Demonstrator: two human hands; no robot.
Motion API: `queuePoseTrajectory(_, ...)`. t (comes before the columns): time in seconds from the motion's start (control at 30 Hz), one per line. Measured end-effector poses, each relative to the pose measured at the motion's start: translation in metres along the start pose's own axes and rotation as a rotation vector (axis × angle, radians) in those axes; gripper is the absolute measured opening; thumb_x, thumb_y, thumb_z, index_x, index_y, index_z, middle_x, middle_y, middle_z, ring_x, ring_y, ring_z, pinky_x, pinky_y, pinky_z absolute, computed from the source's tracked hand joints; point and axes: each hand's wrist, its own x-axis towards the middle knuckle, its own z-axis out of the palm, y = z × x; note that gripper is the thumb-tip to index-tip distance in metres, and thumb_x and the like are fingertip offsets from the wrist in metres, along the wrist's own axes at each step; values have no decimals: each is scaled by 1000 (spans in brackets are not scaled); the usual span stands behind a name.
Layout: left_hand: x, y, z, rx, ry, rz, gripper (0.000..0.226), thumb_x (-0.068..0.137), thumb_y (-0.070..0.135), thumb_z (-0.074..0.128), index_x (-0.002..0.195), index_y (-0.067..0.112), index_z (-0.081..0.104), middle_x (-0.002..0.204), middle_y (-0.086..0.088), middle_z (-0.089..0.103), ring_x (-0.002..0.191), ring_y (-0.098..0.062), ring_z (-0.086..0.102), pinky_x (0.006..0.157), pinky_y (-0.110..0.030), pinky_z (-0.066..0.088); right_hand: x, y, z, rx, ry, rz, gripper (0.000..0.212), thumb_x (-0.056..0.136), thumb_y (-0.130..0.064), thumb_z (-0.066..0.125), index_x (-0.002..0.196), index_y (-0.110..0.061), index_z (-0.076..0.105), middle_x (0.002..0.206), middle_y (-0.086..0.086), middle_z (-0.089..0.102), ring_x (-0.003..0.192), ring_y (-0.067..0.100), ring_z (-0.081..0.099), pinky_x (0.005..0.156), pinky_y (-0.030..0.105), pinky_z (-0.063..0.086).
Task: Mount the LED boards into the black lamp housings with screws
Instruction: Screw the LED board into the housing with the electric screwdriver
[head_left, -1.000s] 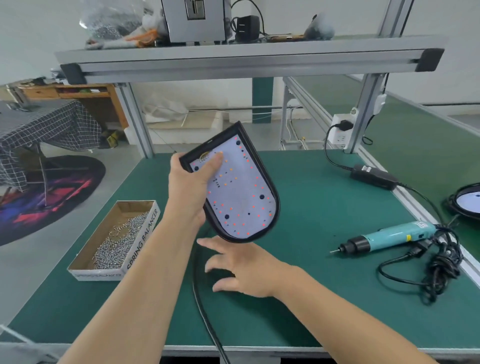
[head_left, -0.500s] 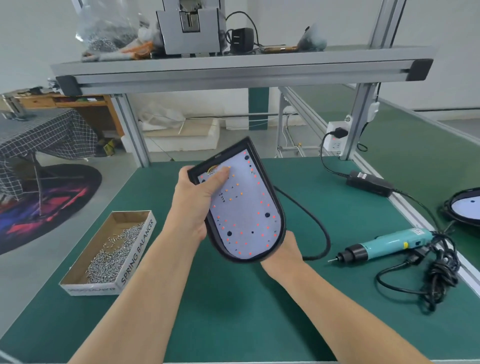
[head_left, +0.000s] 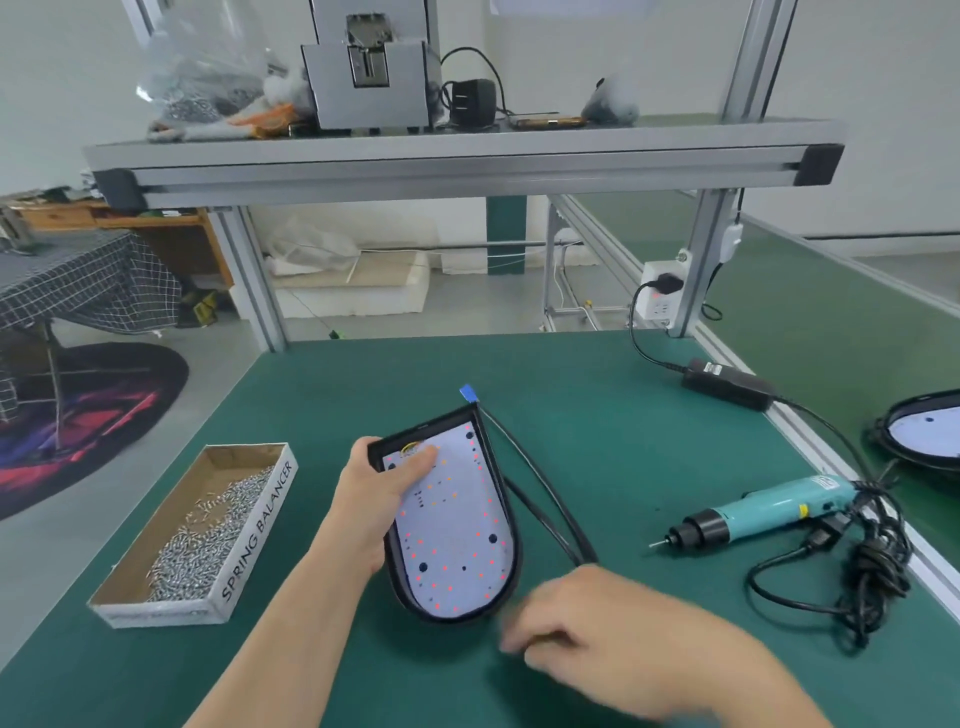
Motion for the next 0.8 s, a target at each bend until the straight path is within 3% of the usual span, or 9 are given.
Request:
queuePoseTrajectory(0.03, 0, -2, -1, 17, -15, -4, 42, 76, 19, 88, 104, 15, 57, 76, 3, 76, 66, -18, 74, 50, -29, 56, -8, -4, -13, 221, 17, 18, 19, 91, -34, 56, 91, -22, 71, 97, -6, 74, 84, 13, 72, 77, 38, 59)
queuePoseTrajectory(0.1, -1, -7, -2, 56, -37, -13, 42, 76, 18, 88, 103, 13, 56, 78, -2, 76, 66, -21, 74, 51, -32, 57, -5, 2, -31, 504, 287, 71, 28, 92, -38, 61, 71, -19, 64, 74, 0, 73, 54, 12, 63, 65, 36, 53)
queuePoseTrajectory(0.2, -1, -17, 2, 119, -50, -16, 41, 77, 17, 87, 103, 12, 56, 83, -5, 76, 66, -20, 74, 52, -30, 56, 31, 22, -29, 372, 782, 272, 17, 94, -37, 66, 84, -22, 63, 81, -7, 68, 59, 10, 52, 71, 30, 45)
queuePoseTrajectory(0.27, 2, -20, 6, 184, -59, -10, 40, 79, 17, 86, 104, 13, 56, 92, -7, 75, 68, -16, 74, 51, -28, 56, 57, 29, -15, 212, 718, 376, 31, 94, -44, 64, 116, -24, 60, 104, -9, 66, 80, 11, 54, 82, 28, 43)
queuePoseTrajectory(0.33, 7, -21, 12, 262, -85, -15, 38, 81, 17, 84, 104, 14, 55, 100, -8, 72, 74, -17, 74, 55, -29, 56, 77, 35, -4, 195, 637, 441, 51, 92, -52, 61, 135, -26, 50, 109, -8, 65, 97, 16, 58, 88, 32, 45)
queuePoseTrajectory(0.43, 15, -21, 22, 427, -90, -19, 36, 83, 24, 80, 103, 15, 52, 106, -8, 68, 88, -20, 70, 68, -33, 55, 94, 40, 5, 219, 654, 458, 54, 88, -44, 63, 137, -29, 48, 102, -10, 64, 99, 19, 62, 82, 33, 49)
queuePoseTrajectory(0.6, 24, -14, 28, 1122, -41, 89, 52, 88, 63, 57, 102, 15, 44, 99, 2, 56, 89, -23, 59, 73, -36, 45, 101, 44, 14, 426, 744, 510, 43, 85, -27, 67, 127, -25, 57, 91, -16, 61, 77, -9, 53, 58, 10, 35)
queuePoseTrajectory(0.7, 24, 7, 14, 1053, 77, 236, 47, 98, 48, 51, 124, 10, 54, 118, -7, 56, 109, -31, 57, 90, -39, 44, 100, 46, 20, 478, 793, 523, 36, 86, -26, 68, 120, -27, 58, 84, -13, 65, 76, -3, 58, 57, 16, 38)
queuePoseTrajectory(0.8, 28, 38, -49, 1085, 317, 416, 20, 95, 16, 56, 109, 10, 70, 109, -14, 68, 98, -35, 63, 87, -41, 51, 99, 47, 23, 534, 821, 514, 33, 86, -25, 68, 116, -30, 55, 81, -11, 66, 76, 2, 61, 61, 21, 43)
